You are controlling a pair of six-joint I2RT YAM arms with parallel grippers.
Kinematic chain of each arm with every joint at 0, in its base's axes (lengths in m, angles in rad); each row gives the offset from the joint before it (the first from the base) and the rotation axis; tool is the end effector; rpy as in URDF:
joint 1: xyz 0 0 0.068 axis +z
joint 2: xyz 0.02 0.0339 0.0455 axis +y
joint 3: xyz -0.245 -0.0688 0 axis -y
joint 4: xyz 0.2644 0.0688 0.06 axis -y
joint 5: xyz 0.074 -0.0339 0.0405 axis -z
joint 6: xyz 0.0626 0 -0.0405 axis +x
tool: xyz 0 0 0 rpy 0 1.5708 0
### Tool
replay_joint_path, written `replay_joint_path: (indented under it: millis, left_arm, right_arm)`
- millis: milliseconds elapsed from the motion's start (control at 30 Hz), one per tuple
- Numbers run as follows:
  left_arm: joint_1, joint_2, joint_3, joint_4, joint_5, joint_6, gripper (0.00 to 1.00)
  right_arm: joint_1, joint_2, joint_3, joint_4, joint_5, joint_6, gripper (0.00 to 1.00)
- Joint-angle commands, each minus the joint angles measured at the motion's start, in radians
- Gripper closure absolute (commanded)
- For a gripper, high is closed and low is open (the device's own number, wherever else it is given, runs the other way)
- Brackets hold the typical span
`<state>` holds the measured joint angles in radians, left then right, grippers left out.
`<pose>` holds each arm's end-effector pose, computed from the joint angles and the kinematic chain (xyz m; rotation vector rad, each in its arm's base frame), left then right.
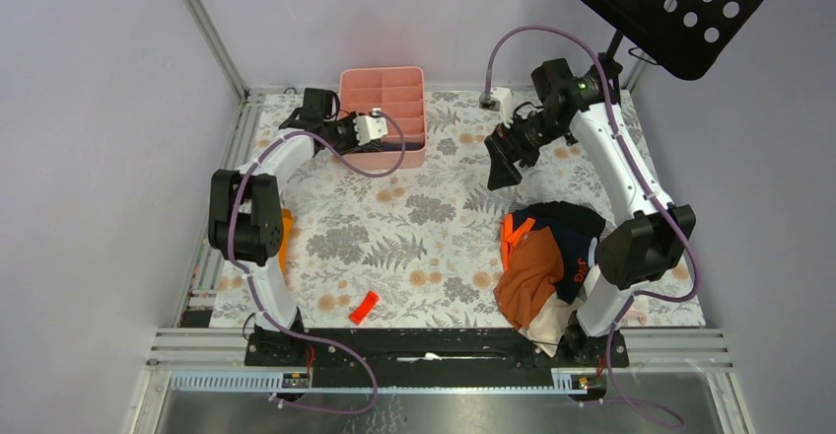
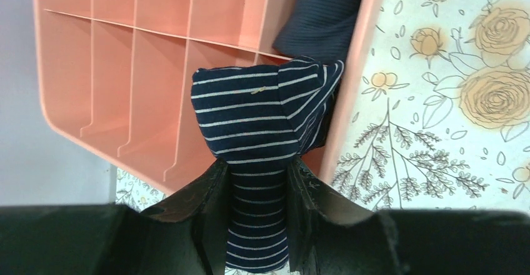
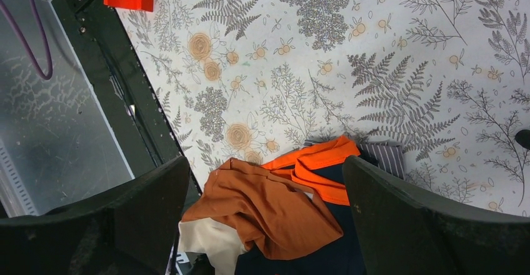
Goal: Roll the underwear
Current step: Place the underwear in the storage box.
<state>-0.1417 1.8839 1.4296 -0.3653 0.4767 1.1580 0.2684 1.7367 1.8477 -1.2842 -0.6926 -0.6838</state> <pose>0.4393 -0.0917 0.1897 1.5450 1.6740 -0.0463 0.3403 0.1350 0.3314 -1.3126 2.1473 0.7820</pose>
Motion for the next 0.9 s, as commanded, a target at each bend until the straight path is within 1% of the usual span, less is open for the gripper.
replay_joint_path:
  millis: [0,100,200,233,400,467,533,700,867]
  left_arm:
    - [-0.002,-0.035,0.000,-0.012,0.015,0.054,1.00]
    - [-0.003,-0.016,0.026,-0.060,0.023,0.079,1.00]
    - [-0.004,0.021,0.094,-0.152,0.039,0.093,1.00]
    - [-0.004,0.040,0.132,-0.199,0.048,0.094,1.00]
    - [-0.004,0.182,0.356,-0.535,0.087,0.105,1.00]
    - [-0.004,0.232,0.427,-0.623,0.083,0.103,1.00]
    - [-0.004,0.255,0.451,-0.665,0.079,0.103,1.00]
    - [-0.004,0.248,0.420,-0.685,0.082,0.104,1.00]
    - [-0.004,0.302,0.466,-0.762,0.075,0.097,1.00]
  right_arm:
    - [0.000,-0.034,-0.011,-0.029,-0.006,-0.013,0.00]
    - [0.000,-0.037,-0.021,-0.029,-0.004,-0.013,0.00]
    - [0.000,-0.039,-0.031,-0.030,-0.004,-0.014,0.00]
    - [0.000,-0.039,-0.033,-0.032,-0.005,-0.016,0.00]
    - [0.000,-0.039,-0.039,-0.039,-0.007,-0.025,0.00]
    - [0.000,-0.040,-0.045,-0.040,-0.009,-0.030,0.00]
    - [0.000,-0.042,-0.053,-0.040,-0.007,-0.032,0.01]
    - [0.000,-0.046,-0.065,-0.040,-0.004,-0.037,0.00]
    - [0.000,-0.039,-0.064,-0.040,-0.010,-0.036,0.00]
